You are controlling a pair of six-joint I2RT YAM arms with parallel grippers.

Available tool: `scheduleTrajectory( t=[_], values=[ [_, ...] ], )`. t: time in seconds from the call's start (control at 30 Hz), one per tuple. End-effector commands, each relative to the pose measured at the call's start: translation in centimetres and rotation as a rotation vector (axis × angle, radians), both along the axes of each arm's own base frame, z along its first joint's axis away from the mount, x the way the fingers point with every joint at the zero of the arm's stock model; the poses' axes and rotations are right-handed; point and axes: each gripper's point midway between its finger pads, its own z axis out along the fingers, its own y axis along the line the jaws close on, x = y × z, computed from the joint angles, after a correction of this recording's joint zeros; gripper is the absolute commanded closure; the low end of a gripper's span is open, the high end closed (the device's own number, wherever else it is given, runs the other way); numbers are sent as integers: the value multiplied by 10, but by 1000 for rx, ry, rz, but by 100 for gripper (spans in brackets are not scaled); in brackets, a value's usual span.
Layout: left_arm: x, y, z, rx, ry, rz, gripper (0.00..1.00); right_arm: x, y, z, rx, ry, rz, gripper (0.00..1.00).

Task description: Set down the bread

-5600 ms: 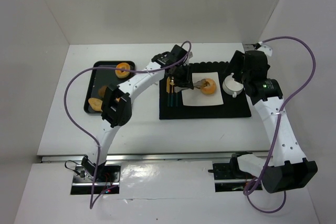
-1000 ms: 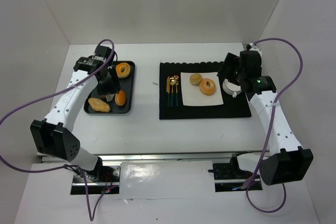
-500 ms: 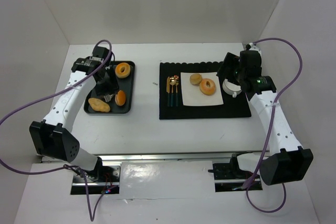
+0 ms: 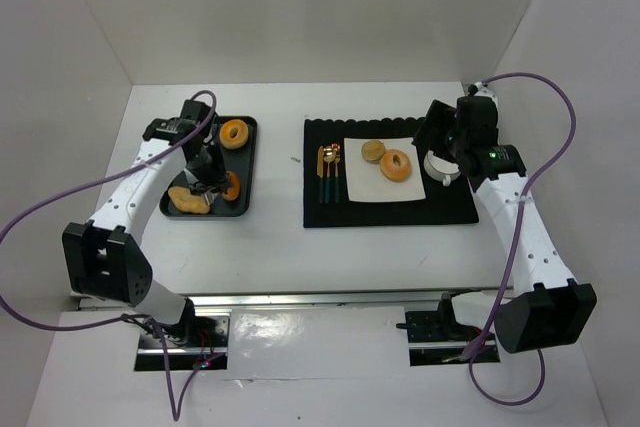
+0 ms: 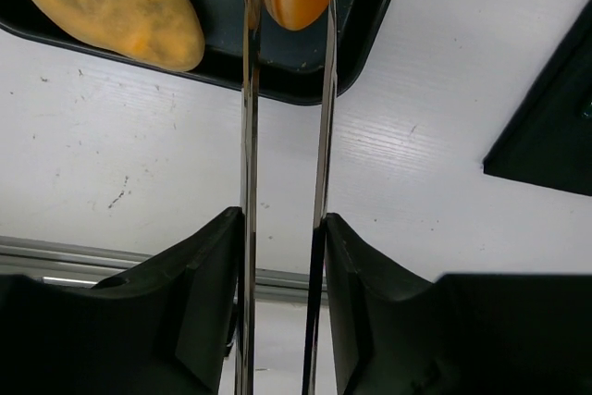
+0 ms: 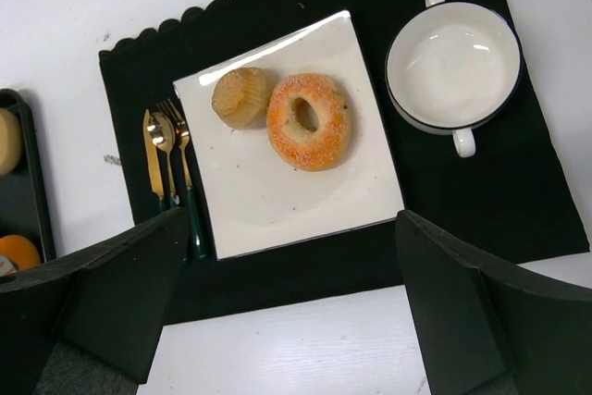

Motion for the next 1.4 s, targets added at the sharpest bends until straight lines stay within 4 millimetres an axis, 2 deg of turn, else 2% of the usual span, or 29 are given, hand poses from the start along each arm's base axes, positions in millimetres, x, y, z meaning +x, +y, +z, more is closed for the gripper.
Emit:
scheduleTrajectory(
  t=[0.0, 0.03, 0.1, 0.13, 0.17, 0.27, 0.3, 0.4, 0.53, 0.57, 0.6, 0.63, 0.67, 0.7, 0.73, 0.83, 0.87, 0.9, 0.93, 1.0, 1.1, 1.2, 1.27, 1.33, 1.37],
  values=[
    [9, -6, 1, -37, -18, -26, 50, 6, 4, 14, 20, -64, 7, 1],
    [9, -6, 1, -37, -19, -26, 54, 4, 3, 17, 21, -73, 7, 1],
    [15, -7, 21, -47, -84, -28, 62, 4, 3, 17, 21, -73, 7, 1],
    [15, -7, 24, -47, -85, -28, 64, 4, 3, 17, 21, -73, 7, 1],
    [20, -6, 38, -45, -133, -25, 65, 4, 3, 17, 21, -73, 7, 1],
    [24, -7, 58, -52, -179, -25, 70, 4, 3, 17, 21, -73, 7, 1],
    [30, -9, 72, -64, -219, -39, 70, 4, 3, 17, 21, -73, 7, 1],
    [38, -38, 86, -99, -251, -117, 70, 5, 0, 17, 9, -74, -11, 1],
    [52, -111, 90, -254, -260, -258, 72, 2, -5, 28, 0, -104, -31, 1],
    [55, -139, 94, -300, -282, -304, 72, 1, -7, 31, -5, -116, -43, 1],
    [60, -156, 102, -332, -306, -332, 72, -3, -11, 33, -14, -117, -57, 1],
    [65, -175, 90, -348, -275, -368, 72, -4, -11, 31, -16, -106, -57, 1],
    [65, -202, 91, -371, -288, -411, 72, -6, -13, 35, -20, -119, -68, 1],
    [68, -217, 99, -390, -304, -441, 72, -8, -16, 39, -26, -132, -81, 1],
    [73, -235, 82, -400, -264, -458, 72, -10, -16, 37, -28, -122, -81, 1],
    [71, -281, 75, -448, -268, -547, 73, -14, -18, 43, -29, -143, -89, 1],
    [73, -292, 58, -456, -231, -550, 73, -14, -19, 43, -37, -143, -85, 1],
    [69, -303, 54, -464, -218, -573, 73, -15, -19, 41, -39, -132, -85, 1],
    [74, -307, 55, -468, -228, -574, 73, -15, -20, 41, -44, -132, -92, 1],
    [68, -316, 44, -476, -192, -594, 73, -15, -20, 36, -46, -114, -92, 1],
    [59, -323, 35, -478, -164, -614, 65, -15, -23, 36, -47, -114, -101, 1],
    [53, -320, 26, -472, -129, -613, 56, -12, -23, 35, -47, -114, -101, 1],
    [51, -318, 29, -472, -127, -613, 49, -10, -21, 32, -43, -104, -93, 1],
    [48, -312, 30, -451, -119, -612, 47, -9, -20, 29, -40, -95, -85, 1],
    [47, -311, 39, -453, -136, -623, 46, -7, -19, 31, -39, -104, -85, 1]
  ],
)
